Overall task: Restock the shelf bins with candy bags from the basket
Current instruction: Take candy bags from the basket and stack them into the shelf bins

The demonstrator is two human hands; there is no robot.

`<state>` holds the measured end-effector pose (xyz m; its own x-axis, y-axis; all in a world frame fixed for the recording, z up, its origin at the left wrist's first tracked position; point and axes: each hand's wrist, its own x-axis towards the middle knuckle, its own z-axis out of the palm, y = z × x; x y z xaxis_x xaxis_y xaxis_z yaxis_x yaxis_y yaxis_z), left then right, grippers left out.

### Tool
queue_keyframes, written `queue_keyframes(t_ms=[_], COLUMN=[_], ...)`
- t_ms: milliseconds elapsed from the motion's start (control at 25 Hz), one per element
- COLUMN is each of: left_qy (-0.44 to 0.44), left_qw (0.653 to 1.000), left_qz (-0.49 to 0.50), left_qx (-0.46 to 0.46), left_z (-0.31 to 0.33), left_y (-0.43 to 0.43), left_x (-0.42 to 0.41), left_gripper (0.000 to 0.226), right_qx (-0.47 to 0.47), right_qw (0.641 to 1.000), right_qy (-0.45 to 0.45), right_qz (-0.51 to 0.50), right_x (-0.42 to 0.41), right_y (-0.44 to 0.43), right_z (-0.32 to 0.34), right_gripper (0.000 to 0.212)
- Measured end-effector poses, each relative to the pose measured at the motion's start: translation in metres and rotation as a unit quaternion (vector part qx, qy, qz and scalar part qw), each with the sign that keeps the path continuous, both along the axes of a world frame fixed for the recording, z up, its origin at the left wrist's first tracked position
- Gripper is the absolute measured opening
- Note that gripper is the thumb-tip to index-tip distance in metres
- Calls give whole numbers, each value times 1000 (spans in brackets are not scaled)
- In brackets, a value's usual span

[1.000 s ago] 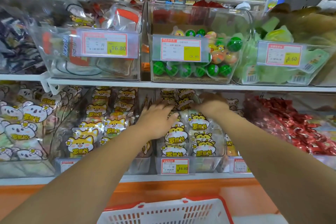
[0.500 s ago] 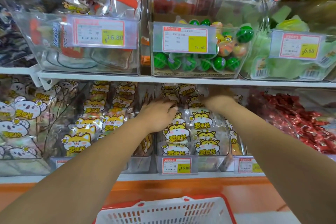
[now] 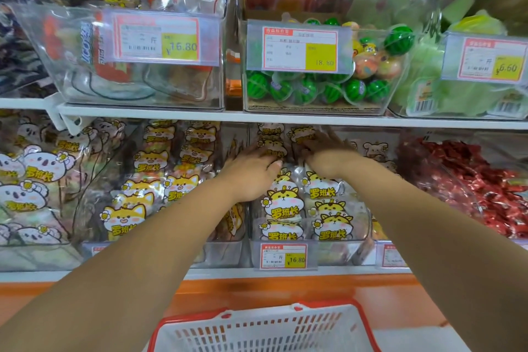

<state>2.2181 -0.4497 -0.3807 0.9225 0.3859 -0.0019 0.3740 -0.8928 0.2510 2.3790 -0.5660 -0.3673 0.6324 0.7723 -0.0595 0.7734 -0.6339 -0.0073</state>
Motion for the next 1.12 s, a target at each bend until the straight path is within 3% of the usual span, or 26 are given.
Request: queue_keyframes(t_ms=[120,320,760,880,1000,1120], left_qy=[-3,4,40,20,-18,48], left_qw=[1000,1000,994,994,999,998], left_qz=[-1,-11,-24,-36,-32,-15], left_qx=[-9,2,-94,-97,-22,47], left_z=[3,5,9,15,24,20], left_y=[0,-3,-17,-16,-3,10], left_x=[1,0,42,36,31,24], left_gripper=[52,49,50,47,51,48], right_qx=[50,70,85,135,86,6], right_qw=[999,992,987,978,994,999], right_qy=[9,43,121,154,71,8], right_qz=[17,-93,-67,-42,7,51], right_x=[4,17,21,28,26,15], right_y=[-3,-31,-22,-22,-11,-1], right_z=[6,18,13,13,10,5], right_gripper=[53,54,66,60,48,49])
